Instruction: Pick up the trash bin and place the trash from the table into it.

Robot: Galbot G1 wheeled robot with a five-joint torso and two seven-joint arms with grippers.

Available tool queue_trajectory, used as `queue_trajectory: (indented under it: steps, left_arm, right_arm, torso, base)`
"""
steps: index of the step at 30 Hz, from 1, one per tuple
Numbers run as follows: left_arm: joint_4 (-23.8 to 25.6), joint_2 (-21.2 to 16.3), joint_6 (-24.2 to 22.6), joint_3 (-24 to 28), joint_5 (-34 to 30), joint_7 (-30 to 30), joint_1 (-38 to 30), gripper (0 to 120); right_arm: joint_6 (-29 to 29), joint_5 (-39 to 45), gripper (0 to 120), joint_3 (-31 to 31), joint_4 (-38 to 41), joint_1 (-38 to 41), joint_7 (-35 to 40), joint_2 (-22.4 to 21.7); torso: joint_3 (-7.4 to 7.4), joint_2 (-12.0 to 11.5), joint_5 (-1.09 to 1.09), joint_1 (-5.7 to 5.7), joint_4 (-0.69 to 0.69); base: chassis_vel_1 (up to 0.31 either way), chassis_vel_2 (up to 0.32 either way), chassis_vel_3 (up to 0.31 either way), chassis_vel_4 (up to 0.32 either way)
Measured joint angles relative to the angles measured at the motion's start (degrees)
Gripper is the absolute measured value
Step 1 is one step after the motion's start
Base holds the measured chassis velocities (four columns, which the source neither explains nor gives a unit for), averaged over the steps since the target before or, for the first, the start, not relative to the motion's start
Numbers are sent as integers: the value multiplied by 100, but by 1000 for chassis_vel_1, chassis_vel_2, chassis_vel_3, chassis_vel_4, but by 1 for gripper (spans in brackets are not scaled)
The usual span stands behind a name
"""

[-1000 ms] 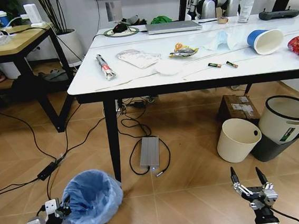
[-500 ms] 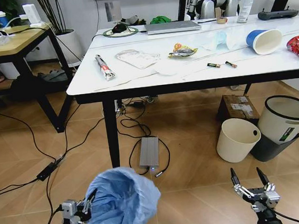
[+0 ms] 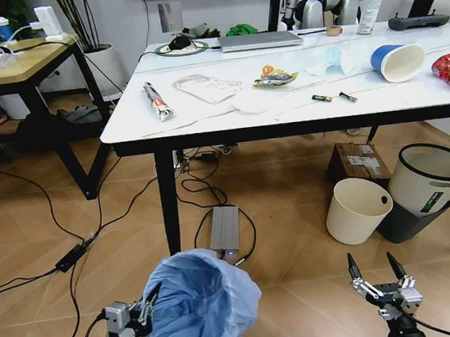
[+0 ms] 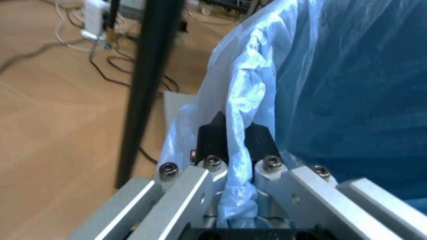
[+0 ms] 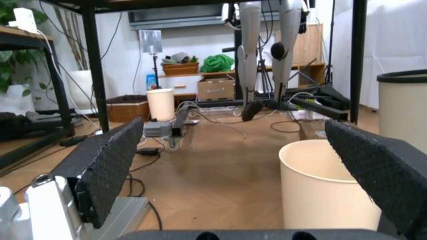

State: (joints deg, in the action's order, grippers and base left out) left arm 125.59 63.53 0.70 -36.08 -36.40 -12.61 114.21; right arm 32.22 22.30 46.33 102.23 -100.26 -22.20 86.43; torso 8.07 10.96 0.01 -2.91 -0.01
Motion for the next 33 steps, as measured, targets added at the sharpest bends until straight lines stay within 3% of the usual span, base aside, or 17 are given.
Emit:
queue_trajectory:
  steps: [6, 14, 33]
  left_arm:
    - [685, -98, -145, 46, 214, 372, 543, 0]
    - [665, -36, -55, 130, 356, 408, 383, 0]
    - [601, 26, -270, 622, 382, 532, 244, 0]
  right_arm:
    - [-22, 2, 100, -61, -51, 39, 12, -98]
    - [-194, -98, 100, -129, -72, 195, 93, -86]
    - [-181, -149, 100, 17, 21, 68, 155, -26]
  torso:
    - [0, 0, 1, 0, 1]
    - [19, 35, 0, -16, 2]
    - [370, 505, 0, -133, 1]
  base:
    - [0, 0, 0, 0]
    - [0, 0, 0, 0]
    - [0, 0, 0, 0]
